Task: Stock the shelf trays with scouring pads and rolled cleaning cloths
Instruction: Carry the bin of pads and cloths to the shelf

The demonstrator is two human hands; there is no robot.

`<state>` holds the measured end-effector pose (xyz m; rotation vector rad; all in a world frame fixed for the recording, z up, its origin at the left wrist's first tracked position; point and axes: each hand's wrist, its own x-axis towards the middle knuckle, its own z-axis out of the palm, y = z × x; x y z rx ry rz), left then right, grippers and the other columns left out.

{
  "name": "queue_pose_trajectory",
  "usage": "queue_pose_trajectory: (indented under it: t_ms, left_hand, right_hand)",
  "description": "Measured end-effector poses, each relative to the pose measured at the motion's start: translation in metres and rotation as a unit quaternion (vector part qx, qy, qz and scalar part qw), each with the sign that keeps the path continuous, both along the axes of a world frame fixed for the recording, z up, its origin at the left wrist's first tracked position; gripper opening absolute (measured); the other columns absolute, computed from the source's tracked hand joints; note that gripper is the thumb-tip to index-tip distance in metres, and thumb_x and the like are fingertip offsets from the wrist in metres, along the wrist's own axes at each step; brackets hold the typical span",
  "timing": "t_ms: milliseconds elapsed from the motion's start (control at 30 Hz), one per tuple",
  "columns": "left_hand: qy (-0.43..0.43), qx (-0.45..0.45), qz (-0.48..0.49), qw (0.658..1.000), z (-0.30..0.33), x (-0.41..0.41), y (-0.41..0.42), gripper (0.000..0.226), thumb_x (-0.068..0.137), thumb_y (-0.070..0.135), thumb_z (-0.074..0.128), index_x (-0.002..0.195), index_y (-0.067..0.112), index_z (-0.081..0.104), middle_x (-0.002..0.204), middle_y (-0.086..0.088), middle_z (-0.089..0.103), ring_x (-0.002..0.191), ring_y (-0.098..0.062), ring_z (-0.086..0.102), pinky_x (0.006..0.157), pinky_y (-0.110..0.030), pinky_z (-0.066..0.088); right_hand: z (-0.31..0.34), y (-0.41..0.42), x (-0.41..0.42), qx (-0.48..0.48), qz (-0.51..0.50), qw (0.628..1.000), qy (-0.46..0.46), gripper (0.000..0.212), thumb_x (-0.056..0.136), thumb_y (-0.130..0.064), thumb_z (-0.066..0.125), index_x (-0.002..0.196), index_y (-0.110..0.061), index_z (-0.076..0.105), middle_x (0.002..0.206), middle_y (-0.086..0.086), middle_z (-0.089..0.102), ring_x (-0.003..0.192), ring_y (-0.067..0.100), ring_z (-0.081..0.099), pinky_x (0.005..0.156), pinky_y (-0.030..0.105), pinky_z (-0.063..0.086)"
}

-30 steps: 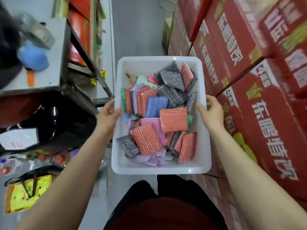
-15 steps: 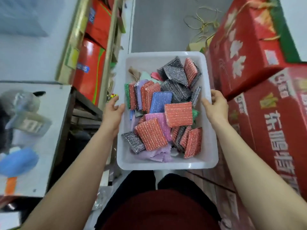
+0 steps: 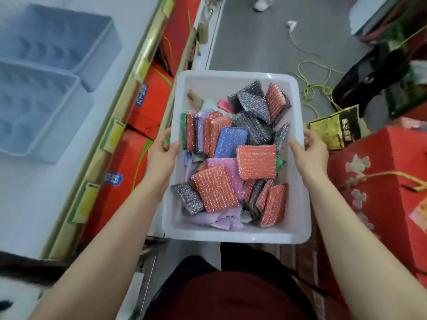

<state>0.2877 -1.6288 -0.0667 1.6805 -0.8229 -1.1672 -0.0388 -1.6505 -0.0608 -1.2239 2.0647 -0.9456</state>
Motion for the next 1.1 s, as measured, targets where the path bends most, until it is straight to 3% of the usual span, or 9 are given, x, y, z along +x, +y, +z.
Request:
queue_pose_trajectory:
  t_ms: [133, 267, 367, 500, 633, 767, 900, 1000, 1100]
  left_hand:
    - [-0.050, -0.047, 0.006, 0.998, 0.037, -0.011, -0.082, 0.038, 0.094, 0.008, 0.056, 0.128, 0.024, 0.058, 0.106, -0.001, 0.069, 0.092, -0.017, 0.062, 0.096, -0.048, 0.050]
    - [-0.070, -0.081, 0.022, 0.994, 0.063, -0.001, -0.159, 0.035, 0.094, 0.021, 0.058, 0.126, 0.035, 0.059, 0.092, 0.000, 0.069, 0.084, -0.017, 0.063, 0.086, -0.047, 0.053]
    - [-0.058, -0.113, 0.053, 0.990, 0.075, 0.016, -0.219, 0.032, 0.094, 0.020, 0.058, 0.109, 0.048, 0.061, 0.085, 0.010, 0.069, 0.079, -0.010, 0.065, 0.082, -0.039, 0.055]
    - [-0.049, -0.152, 0.099, 0.982, 0.086, 0.041, -0.296, 0.027, 0.096, 0.006, 0.055, 0.113, 0.026, 0.058, 0.074, 0.018, 0.065, 0.069, 0.005, 0.060, 0.072, -0.018, 0.049]
    - [-0.061, -0.146, 0.134, 0.978, 0.099, 0.074, -0.354, 0.025, 0.096, 0.010, 0.056, 0.115, 0.026, 0.057, 0.062, 0.021, 0.064, 0.059, 0.010, 0.056, 0.064, -0.013, 0.048]
    - [-0.087, -0.124, 0.195, 0.969, 0.112, 0.104, -0.393, 0.028, 0.095, 0.017, 0.059, 0.123, 0.022, 0.059, 0.076, 0.009, 0.055, 0.070, 0.003, 0.056, 0.076, -0.021, 0.049]
    - [-0.118, -0.104, 0.256, 0.954, 0.115, 0.137, -0.434, 0.056, 0.081, 0.036, 0.065, 0.134, 0.021, 0.057, 0.092, 0.000, 0.064, 0.092, -0.020, 0.063, 0.097, -0.041, 0.051]
    - [-0.124, -0.087, 0.323, 0.934, 0.116, 0.150, -0.463, 0.045, 0.089, 0.028, 0.064, 0.134, 0.022, 0.057, 0.087, 0.004, 0.060, 0.081, -0.011, 0.057, 0.087, -0.031, 0.048]
    - [-0.135, -0.061, 0.374, 0.915, 0.115, 0.158, -0.494, 0.035, 0.096, 0.025, 0.058, 0.131, 0.029, 0.059, 0.092, 0.003, 0.061, 0.088, -0.015, 0.057, 0.084, -0.033, 0.048]
  right_hand:
    - [0.029, -0.116, -0.006, -0.027, 0.039, 0.999, 0.008, 0.032, 0.088, -0.022, 0.064, 0.119, -0.016, 0.061, 0.093, -0.003, 0.063, 0.087, 0.021, 0.062, 0.080, 0.039, 0.050]
    - [0.063, -0.226, 0.005, -0.054, 0.076, 0.995, 0.019, 0.035, 0.085, -0.026, 0.064, 0.120, -0.018, 0.062, 0.095, -0.002, 0.065, 0.087, 0.017, 0.061, 0.081, 0.036, 0.050]
    - [0.081, -0.309, 0.025, -0.075, 0.106, 0.991, 0.023, 0.036, 0.082, -0.028, 0.063, 0.116, -0.019, 0.064, 0.096, 0.001, 0.067, 0.084, 0.018, 0.060, 0.076, 0.036, 0.050]
    - [0.102, -0.403, 0.061, -0.099, 0.143, 0.984, 0.030, 0.034, 0.082, -0.026, 0.063, 0.115, -0.018, 0.065, 0.094, 0.002, 0.067, 0.083, 0.017, 0.059, 0.076, 0.034, 0.049]
    - [0.121, -0.481, 0.104, -0.105, 0.186, 0.976, 0.031, 0.033, 0.084, -0.023, 0.063, 0.116, -0.017, 0.065, 0.098, 0.001, 0.066, 0.089, 0.019, 0.060, 0.080, 0.036, 0.050]
    - [0.136, -0.552, 0.153, -0.093, 0.246, 0.964, 0.036, 0.036, 0.083, -0.021, 0.060, 0.118, -0.018, 0.066, 0.096, 0.000, 0.065, 0.087, 0.018, 0.062, 0.073, 0.028, 0.046]
    - [0.143, -0.633, 0.211, -0.079, 0.323, 0.943, 0.026, 0.033, 0.086, -0.016, 0.061, 0.118, -0.012, 0.066, 0.096, 0.004, 0.064, 0.082, 0.022, 0.062, 0.075, 0.038, 0.056]
    - [0.148, -0.690, 0.257, -0.070, 0.383, 0.921, 0.026, 0.031, 0.084, -0.018, 0.063, 0.115, -0.013, 0.066, 0.098, 0.008, 0.066, 0.085, 0.028, 0.066, 0.078, 0.049, 0.058]
    - [0.149, -0.745, 0.297, -0.061, 0.438, 0.896, 0.040, 0.032, 0.089, -0.016, 0.062, 0.120, -0.010, 0.063, 0.098, 0.006, 0.061, 0.079, 0.023, 0.059, 0.065, 0.034, 0.051]
